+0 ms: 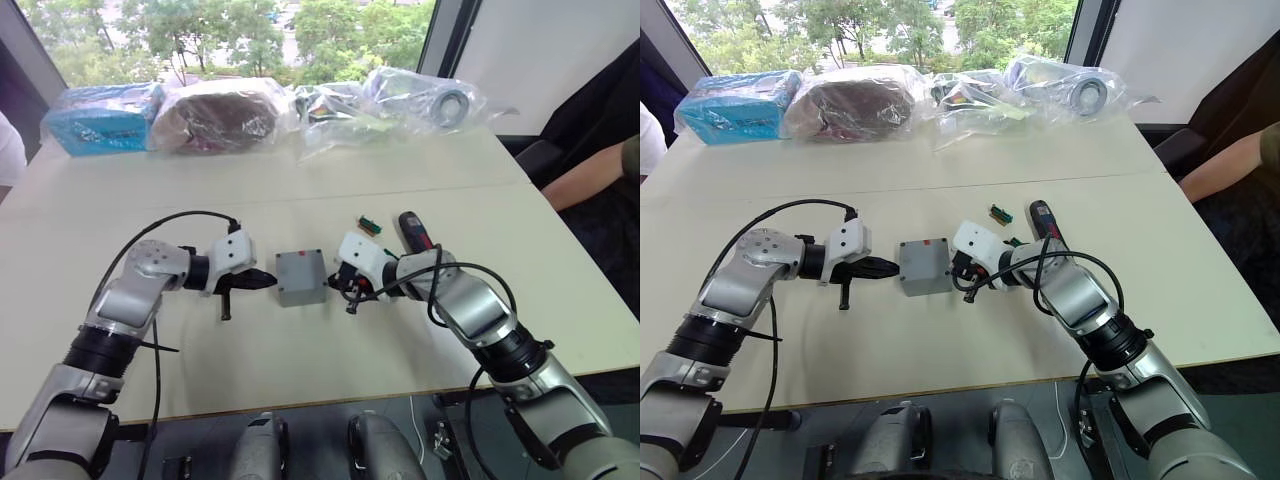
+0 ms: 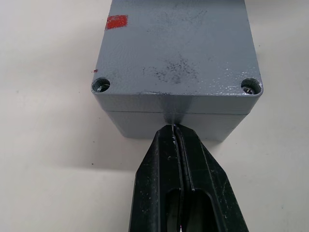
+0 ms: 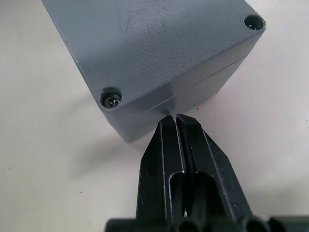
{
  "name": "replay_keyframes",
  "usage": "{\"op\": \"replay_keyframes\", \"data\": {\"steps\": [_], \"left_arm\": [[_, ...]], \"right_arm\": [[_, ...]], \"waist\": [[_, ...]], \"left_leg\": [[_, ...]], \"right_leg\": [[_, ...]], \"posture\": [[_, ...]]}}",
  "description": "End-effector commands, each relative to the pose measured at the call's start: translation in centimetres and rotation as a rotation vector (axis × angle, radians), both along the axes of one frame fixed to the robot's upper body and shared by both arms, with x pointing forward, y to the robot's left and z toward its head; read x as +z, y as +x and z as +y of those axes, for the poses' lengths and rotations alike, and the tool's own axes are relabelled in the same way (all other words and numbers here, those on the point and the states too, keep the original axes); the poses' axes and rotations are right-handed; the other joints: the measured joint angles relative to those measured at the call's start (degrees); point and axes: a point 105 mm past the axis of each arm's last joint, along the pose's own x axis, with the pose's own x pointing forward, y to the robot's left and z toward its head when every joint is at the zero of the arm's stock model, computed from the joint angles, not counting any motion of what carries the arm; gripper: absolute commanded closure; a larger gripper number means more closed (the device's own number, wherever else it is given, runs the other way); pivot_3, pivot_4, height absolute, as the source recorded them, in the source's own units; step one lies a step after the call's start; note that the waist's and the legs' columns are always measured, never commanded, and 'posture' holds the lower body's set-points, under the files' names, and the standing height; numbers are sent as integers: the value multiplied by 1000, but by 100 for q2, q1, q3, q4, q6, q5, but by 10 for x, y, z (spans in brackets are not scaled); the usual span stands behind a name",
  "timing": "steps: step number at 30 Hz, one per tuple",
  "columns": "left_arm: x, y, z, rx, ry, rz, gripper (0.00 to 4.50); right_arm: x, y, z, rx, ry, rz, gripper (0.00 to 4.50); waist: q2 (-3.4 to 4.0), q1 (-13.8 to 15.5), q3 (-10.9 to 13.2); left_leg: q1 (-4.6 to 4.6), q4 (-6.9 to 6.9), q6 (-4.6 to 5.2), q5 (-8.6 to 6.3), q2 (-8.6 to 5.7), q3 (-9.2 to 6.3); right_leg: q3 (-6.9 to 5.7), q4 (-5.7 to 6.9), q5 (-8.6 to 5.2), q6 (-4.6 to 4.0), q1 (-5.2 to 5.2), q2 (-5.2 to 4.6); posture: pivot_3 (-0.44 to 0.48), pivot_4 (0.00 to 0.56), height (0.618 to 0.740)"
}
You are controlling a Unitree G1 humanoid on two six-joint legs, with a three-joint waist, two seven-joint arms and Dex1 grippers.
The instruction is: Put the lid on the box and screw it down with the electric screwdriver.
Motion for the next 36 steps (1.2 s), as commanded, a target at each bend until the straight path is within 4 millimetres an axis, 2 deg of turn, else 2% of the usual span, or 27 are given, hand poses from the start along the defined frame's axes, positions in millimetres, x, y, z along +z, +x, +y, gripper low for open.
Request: {"op": "replay_keyframes", "data": {"steps": [1,2,5,7,11,15,20,21,27,36], "left_arm": [[21,-5,3,-28,-15,-59,4500],[22,-7,4,-29,-15,-60,4500],[40,-11,6,-37,-38,-89,4500],[62,-12,0,-39,-102,-117,4500],[89,-12,-8,-34,-175,-166,4500],[102,-10,-16,-25,-210,-200,4500],[100,-10,-22,-30,-207,-209,4500],[100,-11,-22,-32,-209,-209,4500],[101,-11,-24,-29,-214,-213,4500],[100,-13,-29,-32,-210,-220,4500]], "right_arm": [[23,10,-1,-31,16,-134,4474],[24,12,-4,-47,14,-141,4474],[49,31,-21,-158,94,-288,4474],[66,46,-41,-265,149,-374,4474],[74,67,-69,-399,213,-384,4474],[68,81,-81,-463,231,-325,3347],[54,90,-78,-458,251,-245,1418],[52,91,-76,-451,261,-227,1229],[45,94,-68,-417,277,-178,1229],[34,106,-73,-452,256,-153,1229]], "waist": [[0,1,0],[0,2,0],[0,2,0],[-1,26,0],[-2,19,0],[-1,-14,0],[0,-34,0],[0,-33,1],[0,-4,1],[0,-11,1]], "left_leg": [[0,0,0,0,0,0],[0,0,0,0,0,0],[-1,0,0,0,0,0],[-1,0,0,0,0,0],[0,5,-1,0,-3,-2],[4,4,0,0,-3,0],[6,0,0,0,0,-1],[6,0,0,0,0,-1],[5,1,0,0,0,0],[5,1,-1,0,-1,0]], "right_leg": [[0,0,0,0,0,0],[0,0,0,0,0,0],[0,0,0,0,-1,0],[0,0,0,0,0,-2],[0,-3,2,4,8,-5],[3,-2,3,5,9,-2],[4,-2,3,5,7,4],[4,-2,3,5,7,4],[5,-2,3,5,7,3],[5,-2,3,5,7,2]], "posture": [[0,150,740],[0,150,740],[0,150,740],[0,150,740],[0,150,740],[0,150,740],[0,150,740],[0,150,740],[0,150,740],[0,150,740]]}}
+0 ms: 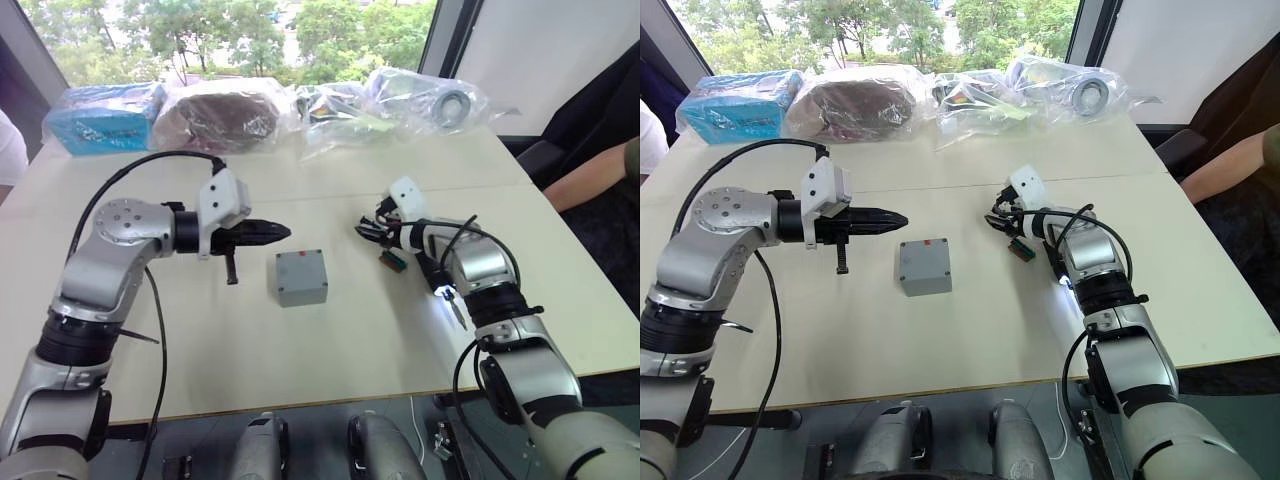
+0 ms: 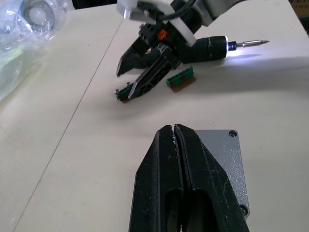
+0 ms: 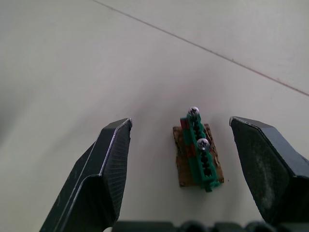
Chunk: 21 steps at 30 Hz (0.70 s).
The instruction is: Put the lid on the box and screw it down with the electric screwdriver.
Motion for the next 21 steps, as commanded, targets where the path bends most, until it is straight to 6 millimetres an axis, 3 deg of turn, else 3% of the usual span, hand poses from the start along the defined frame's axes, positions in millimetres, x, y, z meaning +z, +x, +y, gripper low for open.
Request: {"op": "replay_keyframes", "data": {"steps": [1,16,19,21], "left_arm": [[6,-4,-4,-16,-2,-33,4500],[6,-3,-10,-31,-14,-30,4500],[6,-3,-11,-32,-16,-30,4500],[6,-3,-11,-32,-15,-31,4500]], "right_arm": [[20,6,2,6,12,-63,1229],[24,10,-2,-12,73,-55,1229],[24,9,-1,-8,75,-53,1790],[23,9,-1,-8,69,-46,2486]], "waist": [[0,-5,0],[0,-5,0],[0,-8,0],[0,-6,0]], "left_leg": [[0,0,0,0,0,0],[0,0,0,0,0,0],[0,0,0,0,0,0],[0,0,0,0,0,0]], "right_leg": [[0,0,0,0,0,0],[0,1,0,0,0,0],[0,1,0,0,0,0],[0,0,0,0,0,0]], "posture": [[0,150,740],[0,150,740],[0,150,740],[0,150,740]]}}
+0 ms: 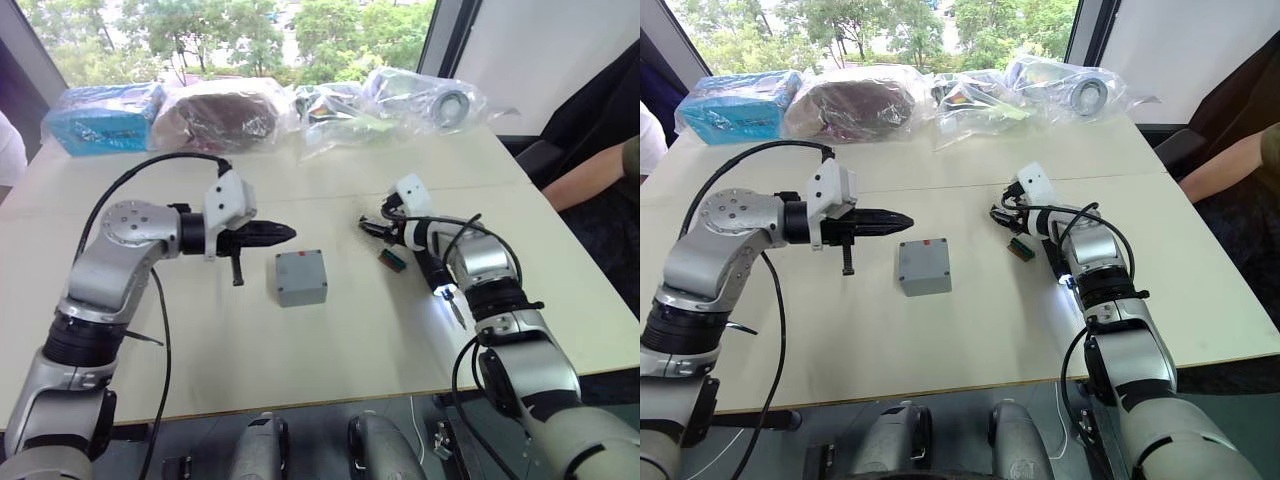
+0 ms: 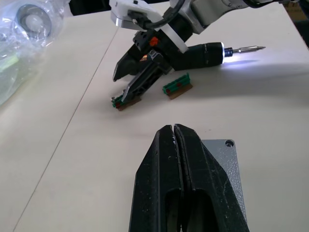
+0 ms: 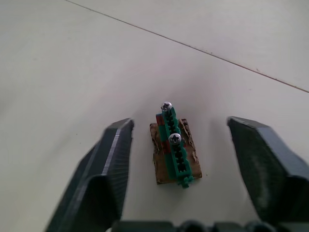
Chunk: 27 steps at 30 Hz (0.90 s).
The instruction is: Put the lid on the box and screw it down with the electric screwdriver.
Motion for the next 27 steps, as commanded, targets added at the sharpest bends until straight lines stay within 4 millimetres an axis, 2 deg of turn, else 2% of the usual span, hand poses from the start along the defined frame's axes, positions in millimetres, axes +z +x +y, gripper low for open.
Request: {"op": "replay_keyframes", "data": {"steps": [1,3,5,12,21,24,27], "left_arm": [[10,-3,-3,-14,-4,-42,4500],[10,-3,-3,-13,-3,-42,4500],[9,-3,-3,-12,-3,-42,4500],[10,-3,-3,-10,-2,-41,4500],[10,-3,-2,-6,0,-41,4500],[10,-2,-2,-7,0,-42,4500],[10,-2,-2,-8,0,-43,4500]], "right_arm": [[16,3,5,12,23,-37,2881],[13,3,5,11,14,-29,3800],[10,3,5,7,11,-18,4459],[7,3,4,7,-2,-5,4459],[33,3,5,12,53,-52,4459],[34,3,5,9,53,-51,3636],[31,2,6,15,45,-41,2268]], "waist": [[0,0,0],[0,-1,0],[0,-1,0],[0,1,0],[0,3,0],[0,0,0],[0,0,0]], "left_leg": [[0,0,0,0,0,0],[0,0,0,0,0,0],[0,0,0,0,0,0],[0,0,0,0,0,0],[0,0,0,0,0,0],[0,0,0,0,0,0],[0,0,0,0,0,0]], "right_leg": [[0,0,0,0,0,0],[0,0,0,0,0,0],[0,0,0,0,0,0],[0,0,0,0,0,0],[0,0,0,0,0,0],[0,0,0,0,0,0],[0,0,0,0,0,0]], "posture": [[0,150,740],[0,150,740],[0,150,740],[0,150,740],[0,150,740],[0,150,740],[0,150,740]]}}
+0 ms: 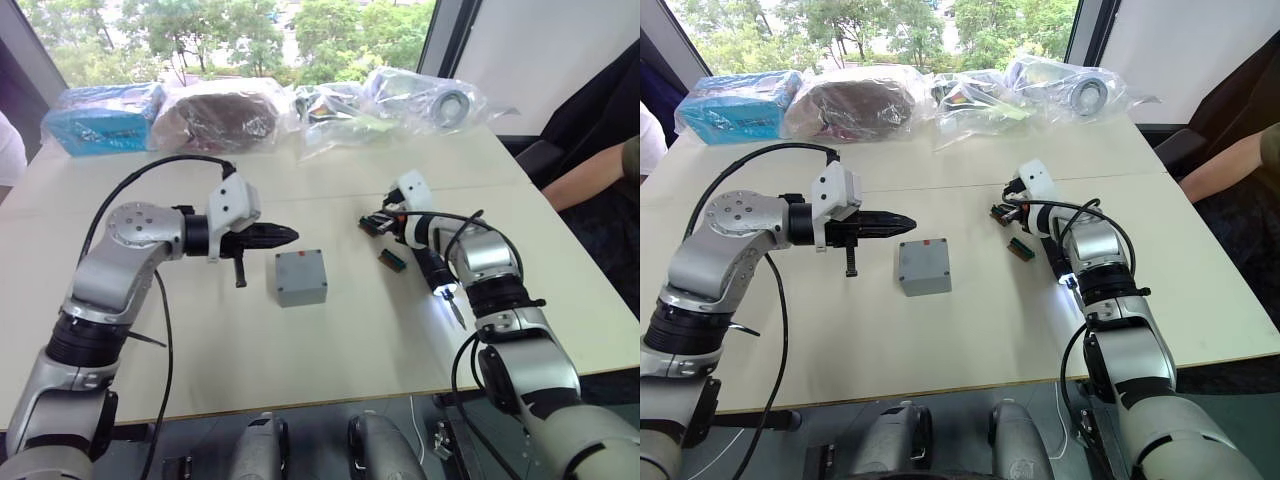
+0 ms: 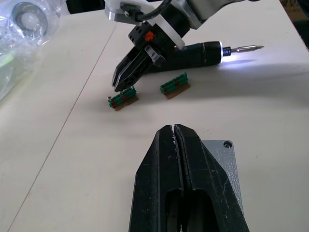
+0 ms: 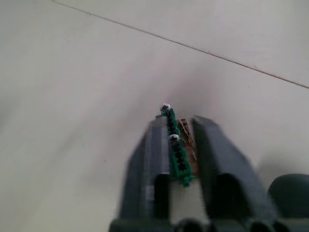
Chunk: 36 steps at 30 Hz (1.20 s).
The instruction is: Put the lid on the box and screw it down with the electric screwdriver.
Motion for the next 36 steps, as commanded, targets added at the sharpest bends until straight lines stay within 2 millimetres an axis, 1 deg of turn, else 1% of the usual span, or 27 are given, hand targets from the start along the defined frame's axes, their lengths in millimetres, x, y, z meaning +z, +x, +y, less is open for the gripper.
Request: {"op": "replay_keyframes", "data": {"steps": [1,7,16,33,36], "left_arm": [[11,-3,-1,-13,-2,-46,4500],[11,-3,-1,-11,-1,-46,4500],[10,-4,0,-7,5,-49,4500],[9,-4,1,-10,10,-46,4500],[8,-4,1,-9,10,-46,4500]], "right_arm": [[26,1,8,34,14,-76,1969],[18,1,10,39,6,-67,1969],[8,5,5,15,0,-48,1969],[7,5,6,17,7,-46,1969],[7,5,6,19,7,-44,2751]], "waist": [[0,2,0],[0,1,0],[0,0,0],[0,-2,0],[0,-1,0]], "left_leg": [[0,0,0,0,0,0],[0,0,0,0,0,0],[0,0,0,0,0,0],[0,0,0,0,0,0],[0,0,0,0,0,0]], "right_leg": [[0,0,0,0,0,0],[0,0,0,0,0,0],[0,0,0,0,0,0],[0,0,0,0,0,0],[0,0,0,0,0,0]], "posture": [[0,150,740],[0,150,740],[0,150,740],[0,150,740],[0,150,740]]}}
